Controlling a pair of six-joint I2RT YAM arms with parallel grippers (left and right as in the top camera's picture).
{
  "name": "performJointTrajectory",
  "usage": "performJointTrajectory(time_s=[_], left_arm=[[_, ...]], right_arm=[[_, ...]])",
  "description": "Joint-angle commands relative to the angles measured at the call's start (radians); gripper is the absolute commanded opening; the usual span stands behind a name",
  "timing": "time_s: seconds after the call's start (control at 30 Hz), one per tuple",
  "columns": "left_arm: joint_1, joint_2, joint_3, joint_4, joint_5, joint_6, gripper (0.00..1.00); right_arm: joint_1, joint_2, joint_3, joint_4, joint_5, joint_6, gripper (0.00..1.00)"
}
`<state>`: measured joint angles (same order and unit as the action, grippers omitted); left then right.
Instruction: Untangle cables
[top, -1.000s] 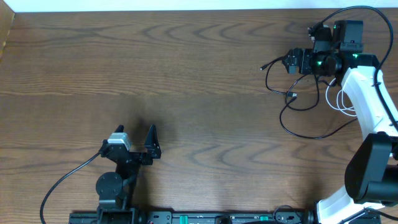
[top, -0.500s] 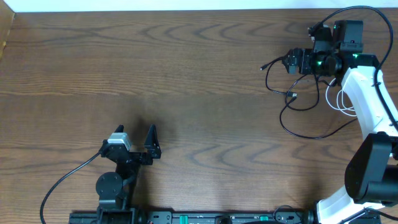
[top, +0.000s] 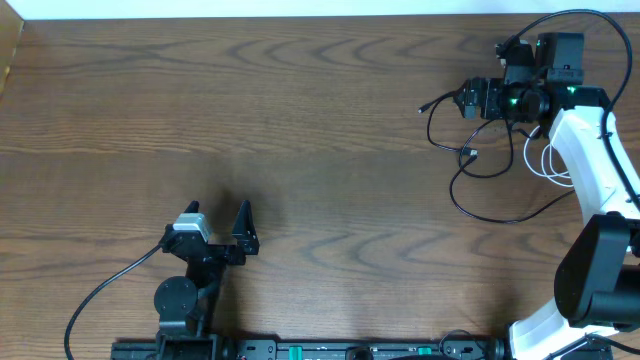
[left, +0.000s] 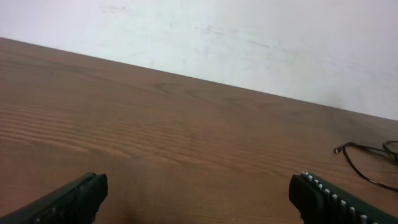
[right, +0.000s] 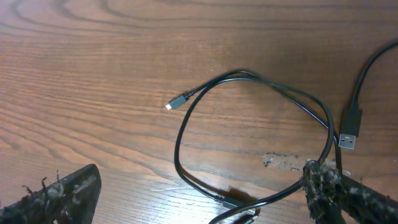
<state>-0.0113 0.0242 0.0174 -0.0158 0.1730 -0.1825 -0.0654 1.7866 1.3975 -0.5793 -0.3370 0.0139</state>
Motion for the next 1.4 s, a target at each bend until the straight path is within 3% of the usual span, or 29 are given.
performJointTrajectory(time_s=[0.0,1.0,1.37], left_arm=[[-0.002,0.002,-0.013,-0.042,0.009,0.013,0.98],[-0.002,0.002,-0.013,-0.042,0.009,0.013,0.98],[-0.002,0.002,-0.013,-0.042,0.009,0.013,0.98]], right_arm=[[0.002,-0.001,0.006,0.000,-0.006,-0.011,0.99],[0.002,-0.018,-0.010,0.000,-0.006,-0.011,0.99],[0.002,-0.301,-0.407,0.000,-0.006,-0.011,0.99]])
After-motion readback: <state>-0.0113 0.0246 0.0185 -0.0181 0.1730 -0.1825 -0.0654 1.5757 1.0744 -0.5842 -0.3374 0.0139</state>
